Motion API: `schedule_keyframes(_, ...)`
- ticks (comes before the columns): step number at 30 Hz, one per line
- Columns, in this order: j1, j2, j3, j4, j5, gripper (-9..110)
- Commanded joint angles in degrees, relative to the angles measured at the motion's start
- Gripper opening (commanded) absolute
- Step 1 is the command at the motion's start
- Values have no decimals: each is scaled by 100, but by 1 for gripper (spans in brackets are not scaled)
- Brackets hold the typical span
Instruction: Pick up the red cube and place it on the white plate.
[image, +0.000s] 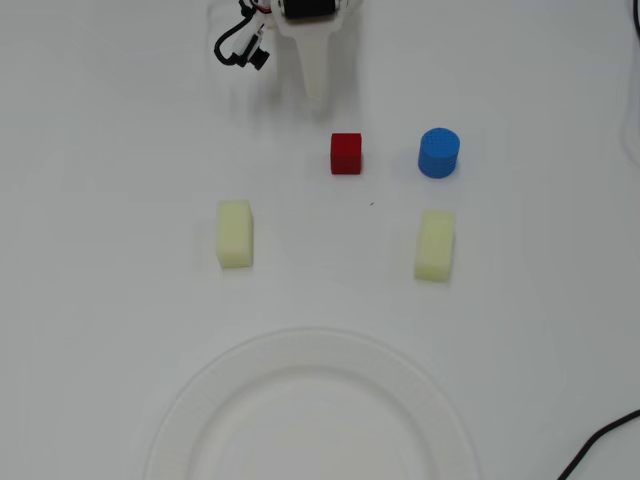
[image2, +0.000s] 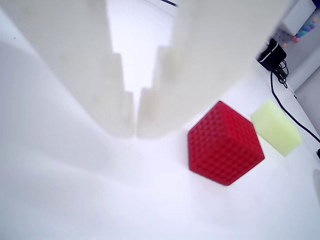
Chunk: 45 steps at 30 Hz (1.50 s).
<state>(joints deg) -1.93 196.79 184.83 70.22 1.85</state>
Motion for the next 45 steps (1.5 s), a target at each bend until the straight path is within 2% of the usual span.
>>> schedule_keyframes(1, -9, 62, 35, -35, -18, 0)
schedule_keyframes(16, -44, 62, 9, -132, 0, 0)
schedule_keyframes(21, -176, -62, -949, -220, 439, 0)
schedule_keyframes(26, -527, -2856, -3015, -185, 993, 0)
schedule_keyframes(29, -747, -3876, -3665, -237, 888, 1)
schedule_keyframes(33, -1230, -4254, -3990, -492, 1090, 9)
schedule_keyframes(39, -1371, -5396, -4359, -888, 1090, 33)
schedule_keyframes(45, -914, -5871, -4043, -1459, 896, 40)
